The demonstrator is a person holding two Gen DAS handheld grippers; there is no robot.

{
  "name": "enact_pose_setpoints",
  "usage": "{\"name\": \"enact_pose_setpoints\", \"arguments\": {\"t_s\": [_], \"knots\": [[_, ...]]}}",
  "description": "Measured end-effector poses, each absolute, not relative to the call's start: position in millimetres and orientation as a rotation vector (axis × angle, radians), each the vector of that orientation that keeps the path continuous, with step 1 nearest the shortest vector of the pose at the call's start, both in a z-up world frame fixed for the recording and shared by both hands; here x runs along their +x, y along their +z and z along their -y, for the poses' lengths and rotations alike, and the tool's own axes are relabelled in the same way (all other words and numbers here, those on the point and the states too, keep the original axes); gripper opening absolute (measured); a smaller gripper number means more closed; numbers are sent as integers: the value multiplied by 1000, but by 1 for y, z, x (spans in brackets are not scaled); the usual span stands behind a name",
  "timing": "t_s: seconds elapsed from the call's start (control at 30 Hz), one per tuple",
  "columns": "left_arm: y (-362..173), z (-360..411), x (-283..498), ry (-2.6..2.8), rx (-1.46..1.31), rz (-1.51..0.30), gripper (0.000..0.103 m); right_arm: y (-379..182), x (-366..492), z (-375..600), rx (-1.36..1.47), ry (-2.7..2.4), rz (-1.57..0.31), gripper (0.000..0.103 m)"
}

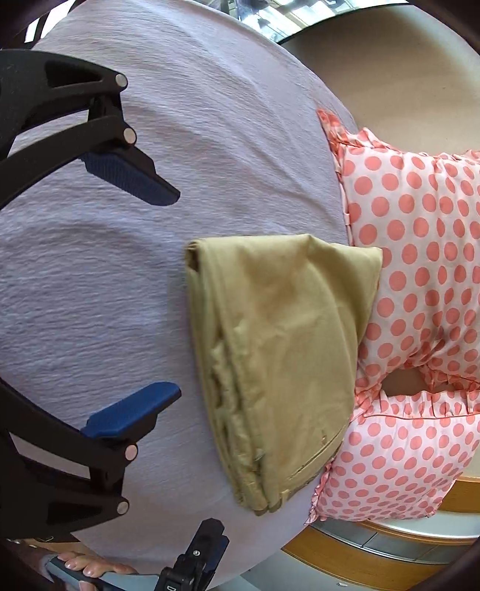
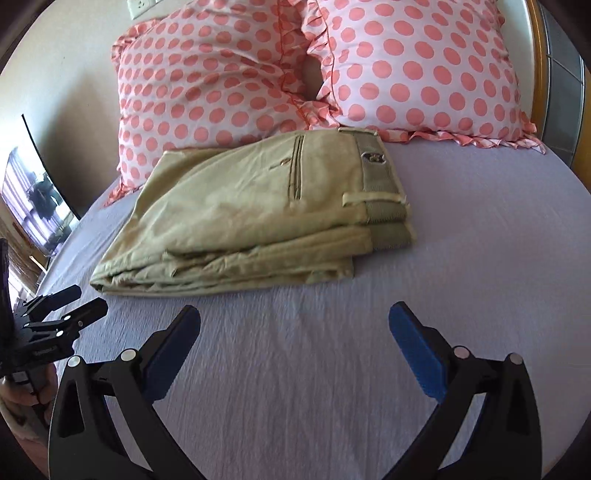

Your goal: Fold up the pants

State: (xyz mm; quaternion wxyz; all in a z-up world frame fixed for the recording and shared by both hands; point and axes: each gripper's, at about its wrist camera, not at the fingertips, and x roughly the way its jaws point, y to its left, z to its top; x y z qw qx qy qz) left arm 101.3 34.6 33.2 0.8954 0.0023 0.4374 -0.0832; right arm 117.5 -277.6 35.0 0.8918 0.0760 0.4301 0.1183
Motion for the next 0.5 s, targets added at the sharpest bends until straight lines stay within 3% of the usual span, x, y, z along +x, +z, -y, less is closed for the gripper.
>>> {"name": "enact_pose_setpoints", "arguments": {"t_s": [0.5], "knots": [[17,-33,81,-30,0,-878,101,13,109,245,-13,101,-946,102]]}}
